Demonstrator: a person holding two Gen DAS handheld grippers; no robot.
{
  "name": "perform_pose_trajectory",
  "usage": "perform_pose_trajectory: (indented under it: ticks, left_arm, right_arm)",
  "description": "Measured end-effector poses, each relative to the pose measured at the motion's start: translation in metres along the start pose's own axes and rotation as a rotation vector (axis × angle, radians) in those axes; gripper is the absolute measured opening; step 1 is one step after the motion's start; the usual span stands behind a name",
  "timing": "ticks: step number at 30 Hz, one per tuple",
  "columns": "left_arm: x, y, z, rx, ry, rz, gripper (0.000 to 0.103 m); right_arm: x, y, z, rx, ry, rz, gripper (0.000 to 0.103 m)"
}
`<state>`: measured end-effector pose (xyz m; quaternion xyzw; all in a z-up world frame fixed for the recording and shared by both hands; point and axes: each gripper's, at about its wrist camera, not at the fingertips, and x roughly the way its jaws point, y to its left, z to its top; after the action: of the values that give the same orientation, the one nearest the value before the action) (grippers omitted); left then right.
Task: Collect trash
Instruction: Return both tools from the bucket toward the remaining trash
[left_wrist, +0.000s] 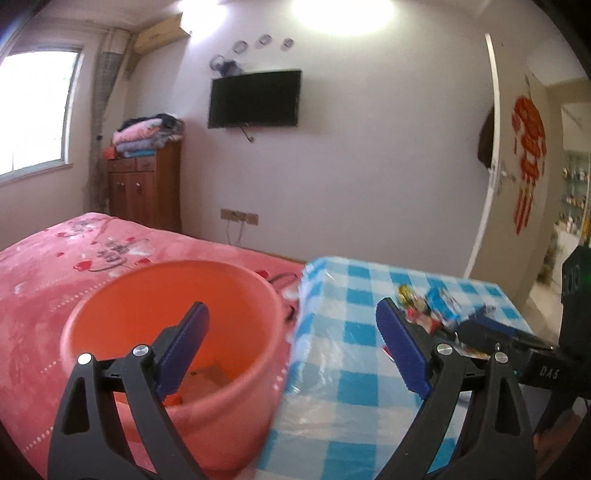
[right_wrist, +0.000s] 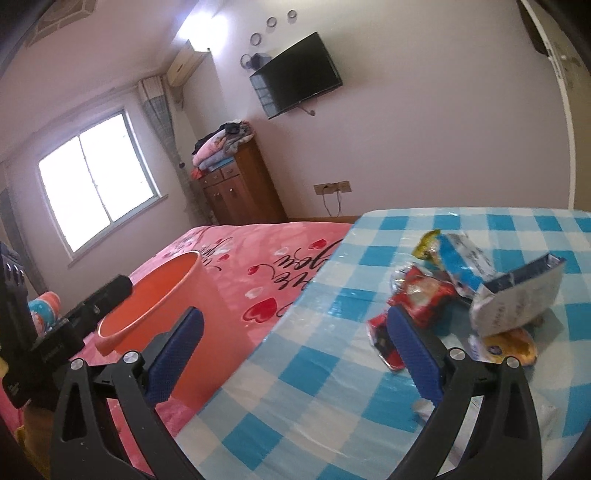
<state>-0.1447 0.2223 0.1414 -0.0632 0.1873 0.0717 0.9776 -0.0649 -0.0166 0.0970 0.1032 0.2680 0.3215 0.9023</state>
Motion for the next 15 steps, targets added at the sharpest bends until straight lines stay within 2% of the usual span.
perform_pose_trajectory:
  ticks: [4,15]
  left_arm:
    - [0.010,-0.020,-0.009,0.019,0.061,-0.032,0.092]
    - [0.024,-0.065,-0.033,0.096,0.134,-0.064,0.092]
  right_arm:
    - [-0.010,-0.014,-0.004,0.032,-0.024,-0.017,0.098]
    - [-0.026,-0.053,-0.011,0.073,-0.040,-0.084,0.098]
